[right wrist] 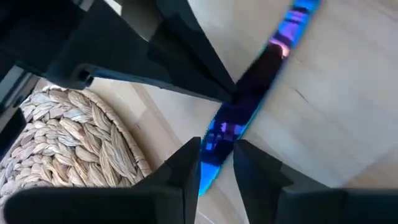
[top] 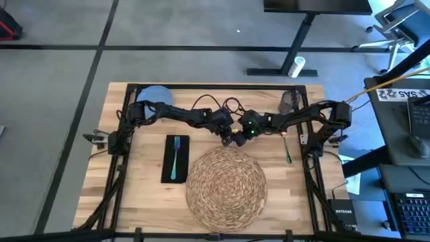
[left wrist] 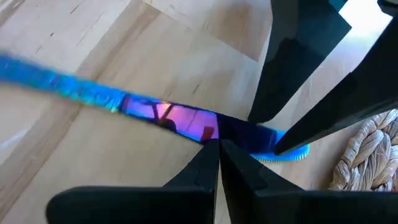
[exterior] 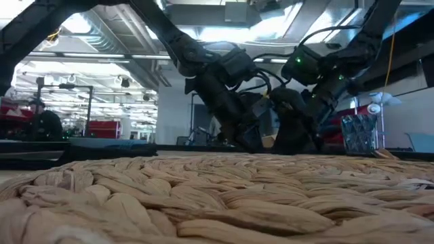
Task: Set table place
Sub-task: Put the blue table knife on top of the brown placemat
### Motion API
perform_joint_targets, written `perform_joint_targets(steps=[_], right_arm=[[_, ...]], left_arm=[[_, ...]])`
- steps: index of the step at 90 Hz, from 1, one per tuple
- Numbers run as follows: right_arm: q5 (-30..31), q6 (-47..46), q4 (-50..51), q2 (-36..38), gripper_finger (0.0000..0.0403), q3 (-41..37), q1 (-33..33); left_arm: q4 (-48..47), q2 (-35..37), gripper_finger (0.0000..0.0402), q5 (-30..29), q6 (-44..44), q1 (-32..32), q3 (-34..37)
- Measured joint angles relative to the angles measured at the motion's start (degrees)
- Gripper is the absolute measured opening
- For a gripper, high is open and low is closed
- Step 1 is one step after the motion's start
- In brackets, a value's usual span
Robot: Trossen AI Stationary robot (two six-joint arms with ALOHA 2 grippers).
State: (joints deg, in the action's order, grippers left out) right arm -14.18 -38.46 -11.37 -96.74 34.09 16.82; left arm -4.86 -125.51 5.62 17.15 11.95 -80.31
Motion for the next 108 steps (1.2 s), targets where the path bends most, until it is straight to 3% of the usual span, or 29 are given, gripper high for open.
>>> perform_joint_targets(steps=[46,76,108], right_arm=[[-2.1,-0.1,-6.5,-2.3,0.0083,-3.1,3.5],[5.7,-2.2,-14.4,-2.3,0.0083,-6.4,4.4],[5.9,-5.3,-19.4,-5.6,0.0083,-6.3,4.4]], left_arm=[[1.0,-0.5,0.0,1.2,1.2,0.1,0.2],[1.7,-0.5,0.0,1.3,0.8,0.1,0.2],[2.7,-1.6,0.0,1.8,1.7,0.1,0.1]])
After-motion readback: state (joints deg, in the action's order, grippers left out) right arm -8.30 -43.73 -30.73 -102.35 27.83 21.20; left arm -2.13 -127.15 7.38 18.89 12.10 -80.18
